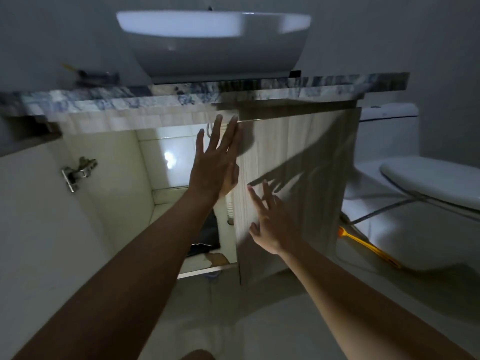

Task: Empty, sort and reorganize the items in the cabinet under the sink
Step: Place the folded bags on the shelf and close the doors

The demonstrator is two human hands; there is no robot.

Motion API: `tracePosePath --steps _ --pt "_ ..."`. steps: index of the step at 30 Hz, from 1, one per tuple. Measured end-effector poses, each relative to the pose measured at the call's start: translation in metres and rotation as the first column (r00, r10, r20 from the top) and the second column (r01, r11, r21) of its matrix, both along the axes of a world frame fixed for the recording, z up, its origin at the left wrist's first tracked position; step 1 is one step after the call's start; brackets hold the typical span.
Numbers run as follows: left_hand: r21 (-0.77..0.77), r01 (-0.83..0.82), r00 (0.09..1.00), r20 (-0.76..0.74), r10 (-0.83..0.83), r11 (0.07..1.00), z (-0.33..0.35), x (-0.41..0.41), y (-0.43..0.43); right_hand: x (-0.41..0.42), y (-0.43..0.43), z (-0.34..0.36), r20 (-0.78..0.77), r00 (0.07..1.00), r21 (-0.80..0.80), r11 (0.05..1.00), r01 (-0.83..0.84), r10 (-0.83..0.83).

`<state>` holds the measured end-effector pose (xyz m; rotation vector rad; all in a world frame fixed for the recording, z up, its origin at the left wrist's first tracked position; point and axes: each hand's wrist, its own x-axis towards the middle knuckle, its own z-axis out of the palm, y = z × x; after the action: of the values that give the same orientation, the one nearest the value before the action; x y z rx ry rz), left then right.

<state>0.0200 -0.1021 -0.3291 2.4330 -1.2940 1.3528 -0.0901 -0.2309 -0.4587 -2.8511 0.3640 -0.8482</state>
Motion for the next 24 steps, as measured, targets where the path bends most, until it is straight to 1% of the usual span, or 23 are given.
tracePosePath --steps 2,5,8,11,14,15,18,20,22,24 --pt "0.009 -0.085 0.996 -0.02 0.085 0.996 -0.003 0.003 -0.009 0.011 -0.005 0.0 -0.056 0.998 -0.005 1.0 0.017 -0.017" --pt "0.012 -0.172 0.983 -0.062 0.173 0.985 -0.006 0.009 -0.018 0.024 -0.015 0.001 -0.099 0.994 -0.058 0.998 0.032 -0.038" --pt "0.017 -0.212 0.973 -0.086 0.213 0.977 -0.007 0.015 -0.024 0.034 -0.026 0.003 -0.137 0.99 -0.087 0.996 0.031 -0.043" --pt "0.029 -0.243 0.965 -0.088 0.245 0.97 -0.008 0.019 -0.029 0.038 -0.038 0.005 -0.169 0.986 -0.074 0.997 -0.018 0.005" --pt "0.051 -0.261 0.958 -0.109 0.265 0.964 -0.006 0.021 -0.032 0.041 -0.047 -0.001 -0.172 0.985 -0.093 0.995 -0.043 0.026" --pt "0.045 -0.258 0.958 -0.116 0.261 0.965 -0.006 0.02 -0.033 0.041 -0.049 -0.003 -0.187 0.982 -0.072 0.996 -0.05 0.036" --pt "0.019 -0.245 0.954 -0.174 0.245 0.969 -0.005 0.011 -0.029 0.038 -0.047 -0.013 -0.187 0.976 0.008 0.993 -0.114 0.114" --pt "-0.033 -0.223 0.952 -0.22 0.211 0.974 -0.004 0.001 -0.017 0.031 -0.035 -0.022 -0.096 0.969 0.004 0.974 -0.228 0.227" --pt "-0.103 -0.211 0.951 -0.25 0.18 0.972 -0.004 -0.008 0.004 0.026 -0.011 -0.034 0.0 0.93 0.005 0.93 -0.367 0.367" --pt "-0.144 -0.234 0.948 -0.254 0.193 0.962 -0.003 -0.018 0.035 0.025 0.019 -0.04 0.034 0.889 -0.007 0.89 -0.457 0.457"
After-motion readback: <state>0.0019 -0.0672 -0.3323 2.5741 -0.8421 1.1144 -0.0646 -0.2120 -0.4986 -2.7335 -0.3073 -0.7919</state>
